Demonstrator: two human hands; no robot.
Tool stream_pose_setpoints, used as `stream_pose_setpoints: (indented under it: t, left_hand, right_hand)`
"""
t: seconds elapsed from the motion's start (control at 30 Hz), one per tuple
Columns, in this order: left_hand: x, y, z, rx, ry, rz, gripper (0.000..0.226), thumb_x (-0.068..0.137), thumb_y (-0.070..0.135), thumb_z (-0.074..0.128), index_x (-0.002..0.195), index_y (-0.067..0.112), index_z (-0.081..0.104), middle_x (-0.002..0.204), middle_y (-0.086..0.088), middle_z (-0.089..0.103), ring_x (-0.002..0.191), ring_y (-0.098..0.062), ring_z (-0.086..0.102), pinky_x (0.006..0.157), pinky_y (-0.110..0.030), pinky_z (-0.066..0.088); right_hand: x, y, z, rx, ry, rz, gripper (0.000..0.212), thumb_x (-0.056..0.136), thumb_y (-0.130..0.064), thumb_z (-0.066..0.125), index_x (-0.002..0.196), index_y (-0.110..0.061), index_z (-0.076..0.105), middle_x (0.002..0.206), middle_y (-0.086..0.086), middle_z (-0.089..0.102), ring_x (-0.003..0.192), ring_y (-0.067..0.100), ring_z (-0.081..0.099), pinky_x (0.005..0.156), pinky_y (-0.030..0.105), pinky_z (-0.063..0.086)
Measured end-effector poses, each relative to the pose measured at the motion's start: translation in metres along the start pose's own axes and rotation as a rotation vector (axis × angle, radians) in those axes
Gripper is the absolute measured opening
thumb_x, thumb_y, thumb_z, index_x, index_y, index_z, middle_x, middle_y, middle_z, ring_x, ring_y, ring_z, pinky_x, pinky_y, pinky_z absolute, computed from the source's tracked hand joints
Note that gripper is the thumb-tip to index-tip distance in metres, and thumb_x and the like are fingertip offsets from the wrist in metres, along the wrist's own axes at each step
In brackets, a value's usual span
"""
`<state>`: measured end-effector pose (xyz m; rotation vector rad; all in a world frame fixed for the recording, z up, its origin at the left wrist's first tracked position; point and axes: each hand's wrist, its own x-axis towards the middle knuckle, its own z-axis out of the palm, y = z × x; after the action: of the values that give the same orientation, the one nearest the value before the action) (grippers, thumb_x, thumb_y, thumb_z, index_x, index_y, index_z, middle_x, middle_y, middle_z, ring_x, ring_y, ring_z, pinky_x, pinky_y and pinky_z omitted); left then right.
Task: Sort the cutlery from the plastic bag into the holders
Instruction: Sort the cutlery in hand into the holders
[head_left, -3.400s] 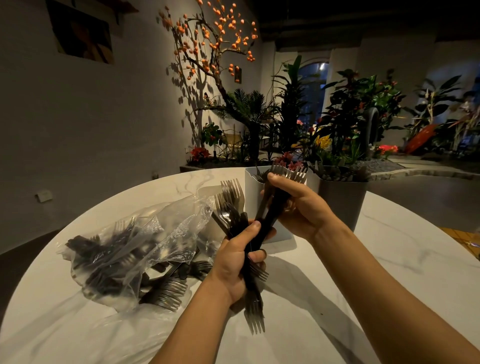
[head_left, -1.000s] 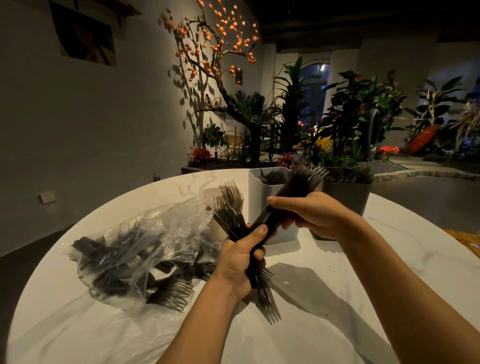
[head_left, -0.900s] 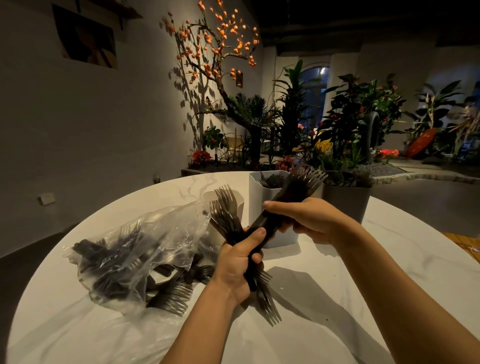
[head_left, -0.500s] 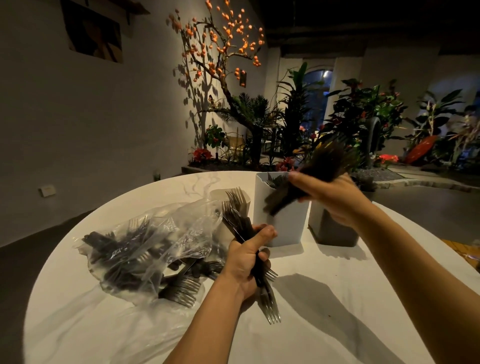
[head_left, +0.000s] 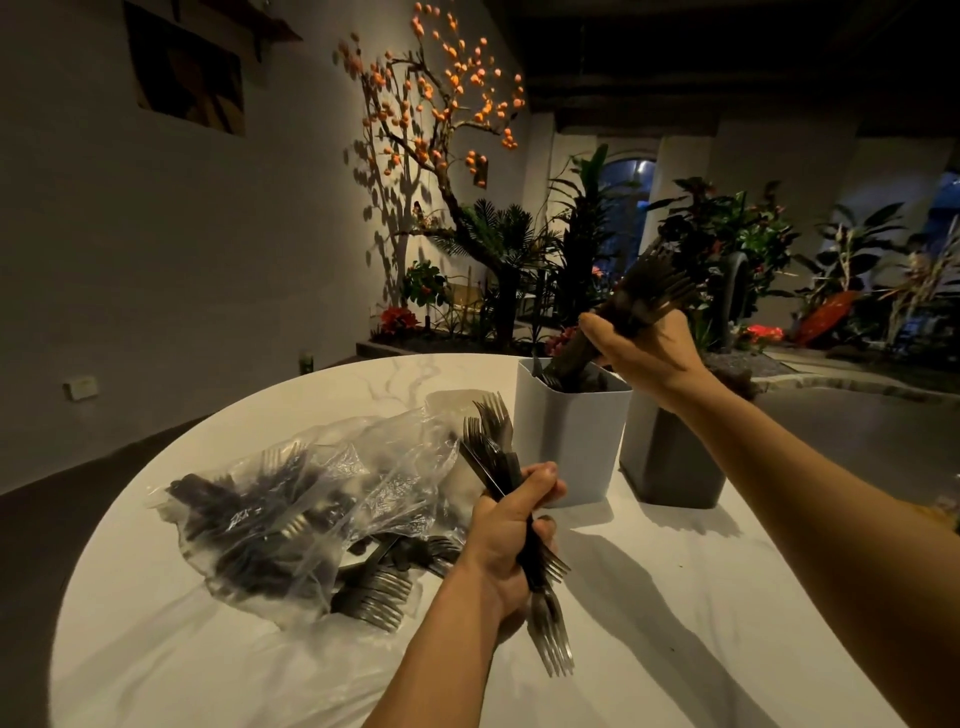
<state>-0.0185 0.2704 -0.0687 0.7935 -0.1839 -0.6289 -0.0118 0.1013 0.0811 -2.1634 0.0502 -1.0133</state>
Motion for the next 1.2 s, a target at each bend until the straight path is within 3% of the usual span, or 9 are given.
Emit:
stream_pose_setpoints:
  t: [0.2,0.37,0.5,0.63,0.7,0.77,0.93,1.1,1.2]
  left_hand:
    - [0.001,0.000,-0.001,0.021,0.009,-0.019,0.016,0.085,0.021,0.079,0.095,0.013,0.069,0.082,-0.004,0.071,0.045,-0.006,0.046,0.043,-0.021,0.042]
    - [0.002,0.001,0.000,0.032,0.011,-0.012,0.015,0.088,0.021,0.078,0.095,0.014,0.068,0.080,-0.003,0.069,0.044,-0.005,0.046,0.041,-0.021,0.041]
    - [0.003,0.000,-0.001,0.044,0.021,-0.010,0.018,0.088,0.023,0.078,0.096,0.012,0.066,0.081,-0.003,0.069,0.044,-0.005,0.047,0.041,-0.022,0.042]
    - [0.004,0.001,-0.001,0.046,0.026,-0.012,0.020,0.087,0.026,0.079,0.094,0.013,0.065,0.083,-0.002,0.069,0.043,-0.005,0.046,0.041,-0.021,0.041]
    - [0.005,0.001,0.000,0.052,0.027,-0.022,0.020,0.088,0.028,0.078,0.094,0.014,0.066,0.083,-0.001,0.069,0.043,-0.004,0.045,0.040,-0.020,0.039]
    - [0.005,0.001,0.000,0.049,0.027,-0.030,0.021,0.087,0.031,0.078,0.093,0.014,0.067,0.083,0.000,0.069,0.042,-0.004,0.045,0.040,-0.020,0.038]
    - [0.005,0.001,-0.001,0.050,0.022,-0.035,0.022,0.086,0.034,0.078,0.092,0.015,0.070,0.083,0.000,0.069,0.042,-0.004,0.045,0.040,-0.019,0.037]
    - [0.007,0.001,-0.001,0.055,0.022,-0.046,0.020,0.086,0.036,0.077,0.088,0.018,0.072,0.083,0.000,0.069,0.042,-0.005,0.044,0.040,-0.021,0.037]
    - [0.007,0.001,-0.002,0.055,0.021,-0.055,0.022,0.085,0.039,0.078,0.090,0.018,0.072,0.084,0.001,0.070,0.043,-0.005,0.045,0.043,-0.021,0.037]
  right_hand:
    - [0.004,0.010,0.013,-0.078,0.177,-0.056,0.028,0.096,-0.027,0.066,0.090,0.000,0.066,0.084,0.016,0.070,0.078,0.024,0.071,0.071,0.048,0.062]
    - [0.006,0.012,0.015,0.067,0.019,0.143,0.024,0.095,-0.020,0.067,0.108,0.001,0.063,0.102,0.014,0.069,0.091,0.021,0.070,0.065,0.023,0.060]
    - [0.010,0.006,0.006,0.101,-0.002,0.149,0.027,0.095,-0.016,0.066,0.113,0.004,0.059,0.102,0.013,0.068,0.094,0.022,0.069,0.063,0.021,0.060]
    - [0.016,0.002,-0.003,0.115,0.253,0.071,0.021,0.097,-0.024,0.063,0.093,-0.003,0.061,0.088,0.003,0.068,0.091,0.021,0.072,0.078,0.038,0.062]
    - [0.018,0.001,-0.005,0.159,0.387,0.050,0.016,0.097,-0.027,0.062,0.085,-0.017,0.062,0.088,0.005,0.071,0.085,0.016,0.071,0.078,0.038,0.061]
    - [0.017,-0.001,-0.004,0.205,0.423,0.046,0.016,0.097,-0.027,0.061,0.084,-0.018,0.062,0.086,0.003,0.070,0.081,0.014,0.070,0.077,0.039,0.061]
    - [0.015,0.013,0.008,0.053,0.176,0.104,0.020,0.096,-0.027,0.062,0.078,-0.018,0.058,0.091,0.012,0.069,0.093,0.029,0.070,0.082,0.052,0.060]
    - [0.014,0.016,0.020,-0.071,-0.055,0.205,0.023,0.094,-0.023,0.063,0.105,-0.003,0.064,0.099,0.016,0.070,0.090,0.029,0.072,0.078,0.046,0.063]
    - [0.018,0.010,0.024,-0.177,-0.130,0.228,0.017,0.096,-0.023,0.063,0.097,-0.006,0.064,0.098,0.018,0.067,0.090,0.034,0.069,0.082,0.051,0.061]
